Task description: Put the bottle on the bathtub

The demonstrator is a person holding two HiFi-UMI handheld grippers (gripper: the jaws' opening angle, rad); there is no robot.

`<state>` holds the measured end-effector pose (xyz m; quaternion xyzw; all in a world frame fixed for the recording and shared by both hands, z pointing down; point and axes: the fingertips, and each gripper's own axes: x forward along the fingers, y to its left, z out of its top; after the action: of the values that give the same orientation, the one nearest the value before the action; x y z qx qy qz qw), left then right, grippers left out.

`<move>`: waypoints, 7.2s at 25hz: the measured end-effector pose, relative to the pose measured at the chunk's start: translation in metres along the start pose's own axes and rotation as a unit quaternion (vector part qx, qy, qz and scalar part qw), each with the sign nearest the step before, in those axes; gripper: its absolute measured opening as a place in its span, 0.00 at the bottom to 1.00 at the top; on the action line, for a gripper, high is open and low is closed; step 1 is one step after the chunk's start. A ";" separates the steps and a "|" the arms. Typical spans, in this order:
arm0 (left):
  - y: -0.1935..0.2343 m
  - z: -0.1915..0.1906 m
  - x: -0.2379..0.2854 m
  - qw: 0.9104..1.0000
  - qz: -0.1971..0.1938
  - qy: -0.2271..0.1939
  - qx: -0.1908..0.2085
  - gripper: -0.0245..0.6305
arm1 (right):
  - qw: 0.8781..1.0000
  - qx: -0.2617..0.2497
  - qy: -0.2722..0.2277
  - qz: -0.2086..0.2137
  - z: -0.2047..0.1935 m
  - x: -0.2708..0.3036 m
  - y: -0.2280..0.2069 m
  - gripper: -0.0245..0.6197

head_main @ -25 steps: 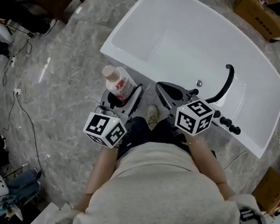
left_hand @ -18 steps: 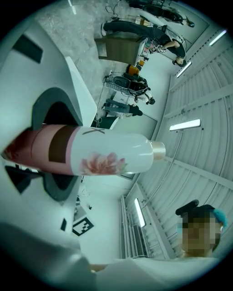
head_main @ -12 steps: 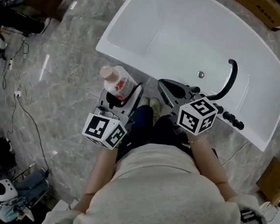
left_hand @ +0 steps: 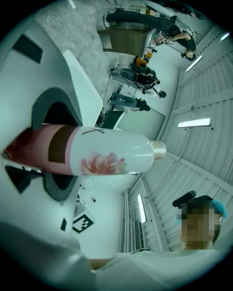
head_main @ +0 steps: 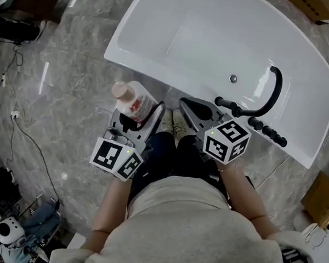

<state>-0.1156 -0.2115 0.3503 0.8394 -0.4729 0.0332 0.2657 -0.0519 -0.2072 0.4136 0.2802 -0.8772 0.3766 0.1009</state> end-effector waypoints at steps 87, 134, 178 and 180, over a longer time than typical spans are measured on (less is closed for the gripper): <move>0.101 -0.192 0.214 0.980 -0.082 0.040 0.175 0.40 | 0.985 0.085 -0.043 -0.141 -0.134 0.081 -0.178 0.04; 0.084 -0.149 0.087 0.981 -0.010 0.140 0.130 0.30 | 0.993 0.005 -0.024 -0.119 -0.070 0.047 -0.066 0.04; -0.003 -0.014 -0.023 0.994 0.053 0.082 0.053 0.05 | 0.990 -0.126 -0.056 -0.019 0.046 -0.018 0.078 0.04; -0.004 -0.013 -0.023 0.994 0.051 0.085 0.054 0.05 | 0.990 -0.126 -0.054 -0.019 0.045 -0.017 0.077 0.04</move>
<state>-0.1227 -0.1859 0.3528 0.8214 -0.4884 0.1436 0.2570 -0.0798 -0.1891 0.3295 0.3022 -0.9162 0.2455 0.0953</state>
